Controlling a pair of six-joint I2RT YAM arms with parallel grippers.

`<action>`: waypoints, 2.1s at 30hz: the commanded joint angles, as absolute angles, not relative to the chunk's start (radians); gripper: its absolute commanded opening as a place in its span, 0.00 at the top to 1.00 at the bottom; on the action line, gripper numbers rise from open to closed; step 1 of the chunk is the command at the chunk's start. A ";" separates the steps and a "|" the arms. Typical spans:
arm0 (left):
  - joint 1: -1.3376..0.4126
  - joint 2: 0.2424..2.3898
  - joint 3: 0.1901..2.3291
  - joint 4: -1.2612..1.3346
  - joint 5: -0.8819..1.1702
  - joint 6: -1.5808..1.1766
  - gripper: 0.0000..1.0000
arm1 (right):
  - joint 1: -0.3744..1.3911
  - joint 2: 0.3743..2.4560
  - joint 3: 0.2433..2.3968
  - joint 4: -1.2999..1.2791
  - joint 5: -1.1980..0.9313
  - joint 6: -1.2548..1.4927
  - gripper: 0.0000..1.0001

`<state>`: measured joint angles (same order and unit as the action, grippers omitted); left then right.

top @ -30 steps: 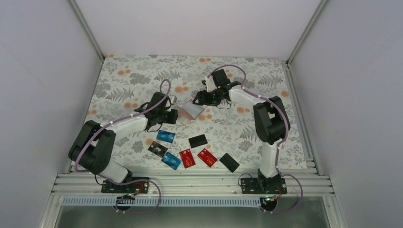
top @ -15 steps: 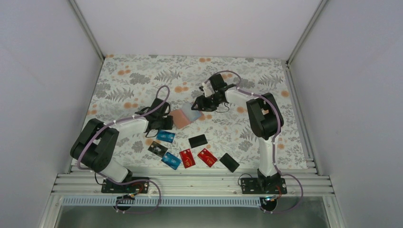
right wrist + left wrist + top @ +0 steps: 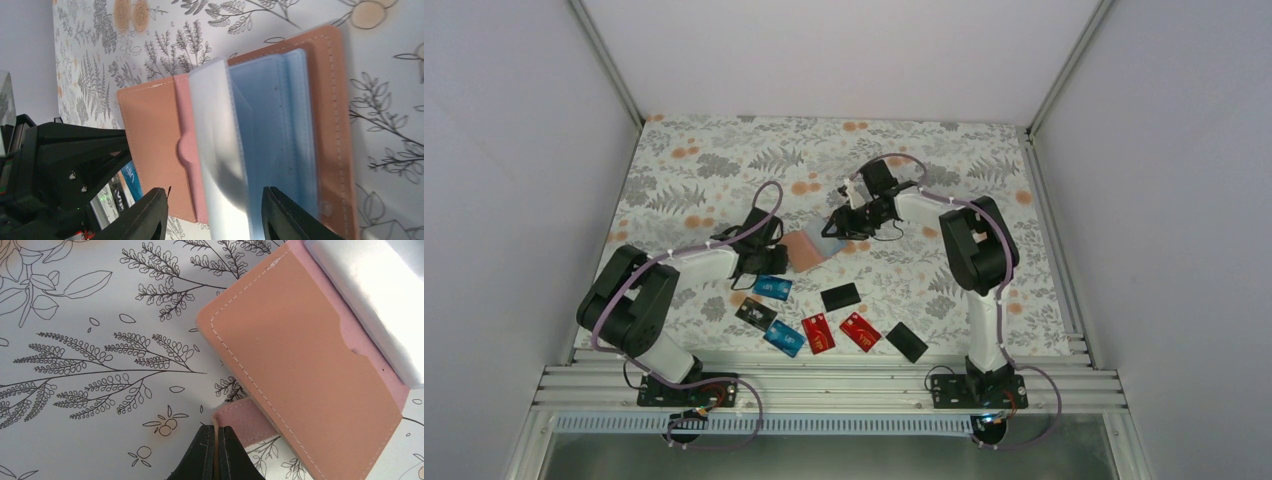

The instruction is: Put the credit cards into the card holder

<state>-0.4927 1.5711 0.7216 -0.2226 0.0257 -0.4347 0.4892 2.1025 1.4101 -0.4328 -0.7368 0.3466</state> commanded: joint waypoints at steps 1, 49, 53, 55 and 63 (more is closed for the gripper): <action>-0.490 1.594 0.735 -0.225 0.009 -0.439 0.98 | 0.510 2.072 1.398 -0.405 -0.771 0.358 0.51; -0.432 1.542 0.876 -0.301 0.093 -0.365 0.43 | 0.546 2.186 1.515 -0.415 -0.720 0.500 0.43; -0.448 1.505 0.883 -0.337 0.088 -0.367 0.39 | 0.546 2.139 1.523 -0.444 -0.722 0.482 0.42; -0.459 1.489 0.885 -0.354 0.083 -0.373 0.38 | 0.546 2.120 1.522 -0.461 -0.714 0.472 0.42; -0.526 1.424 0.889 -0.414 0.055 -0.400 0.38 | 0.545 2.015 1.470 -0.507 -0.645 0.447 0.42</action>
